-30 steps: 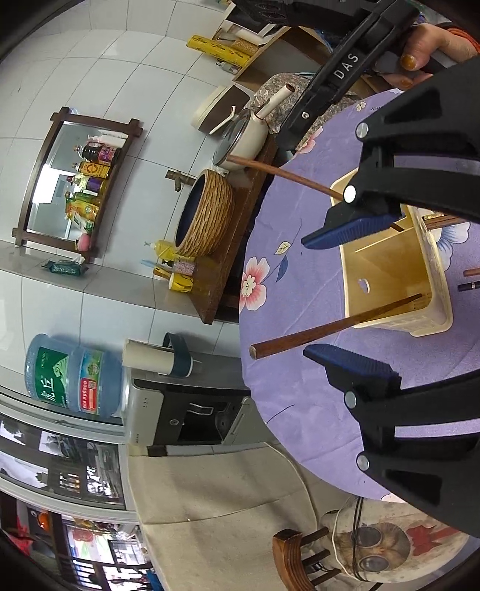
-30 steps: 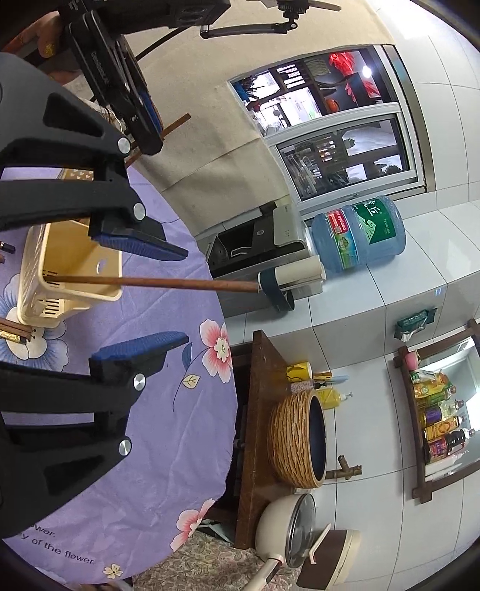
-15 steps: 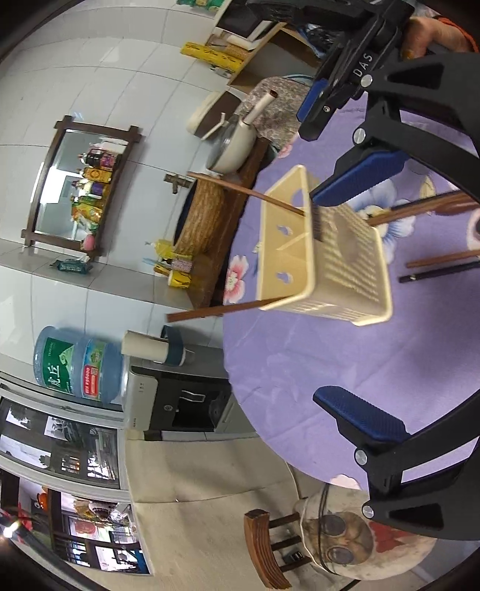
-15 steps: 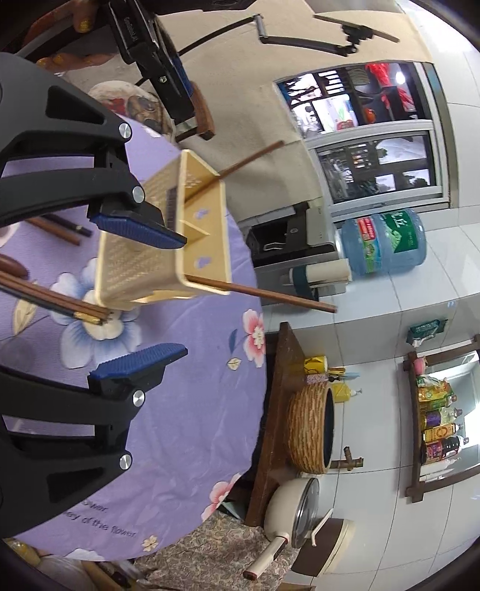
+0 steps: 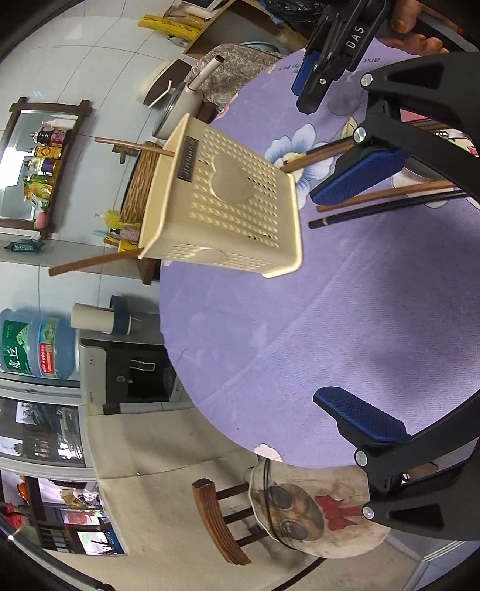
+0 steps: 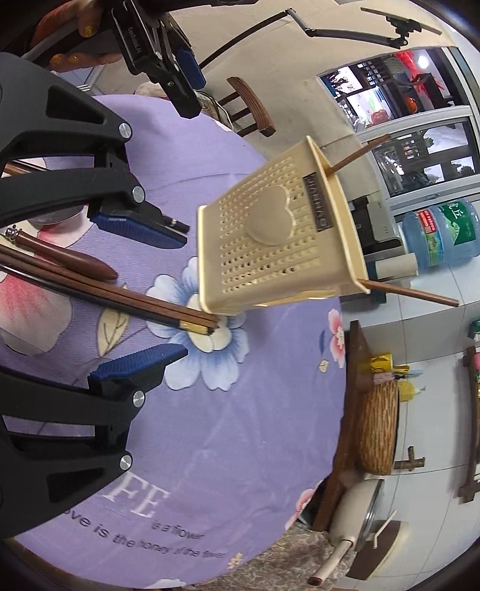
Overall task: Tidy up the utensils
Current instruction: 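Move the left tool back to the remaining chopsticks while the right tool follows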
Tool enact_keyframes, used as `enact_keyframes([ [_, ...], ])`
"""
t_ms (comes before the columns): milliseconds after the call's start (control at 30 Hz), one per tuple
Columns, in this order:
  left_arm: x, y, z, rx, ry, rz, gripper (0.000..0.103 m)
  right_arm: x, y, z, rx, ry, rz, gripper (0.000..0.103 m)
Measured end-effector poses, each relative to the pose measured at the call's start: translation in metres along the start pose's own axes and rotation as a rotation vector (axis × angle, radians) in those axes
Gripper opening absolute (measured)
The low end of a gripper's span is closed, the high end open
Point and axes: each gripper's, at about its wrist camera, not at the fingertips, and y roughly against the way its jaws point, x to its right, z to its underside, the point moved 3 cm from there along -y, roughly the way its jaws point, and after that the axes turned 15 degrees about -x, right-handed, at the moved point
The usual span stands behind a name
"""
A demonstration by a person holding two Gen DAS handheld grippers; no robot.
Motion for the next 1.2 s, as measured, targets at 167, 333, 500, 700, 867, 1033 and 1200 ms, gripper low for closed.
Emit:
enact_keyframes([
  [167,-0.003,-0.009,0.01,-0.037,0.011,-0.018,0.096,0.002,-0.008,0.011,-0.028,-0.018,0.024,0.054],
  [333,-0.003,-0.018,0.019,-0.072,0.01,-0.02,0.095,0.0,-0.015,0.018,-0.058,0.0,0.061,0.053],
  [500,0.0,-0.028,0.024,-0.109,-0.004,-0.023,0.087,0.001,-0.026,0.019,-0.092,0.002,0.09,0.044],
  [700,0.009,-0.03,0.026,-0.118,-0.021,-0.017,0.086,0.005,-0.037,0.018,-0.129,-0.004,0.133,0.034],
  [867,0.014,-0.032,0.029,-0.125,-0.034,-0.016,0.086,0.006,-0.047,0.013,-0.155,0.009,0.156,0.03],
  [1033,0.017,-0.032,0.03,-0.128,-0.034,-0.014,0.086,0.006,-0.053,0.009,-0.175,0.005,0.15,0.028],
  [1200,0.017,-0.033,0.03,-0.134,-0.036,-0.013,0.086,0.011,-0.055,0.006,-0.187,0.007,0.173,0.028],
])
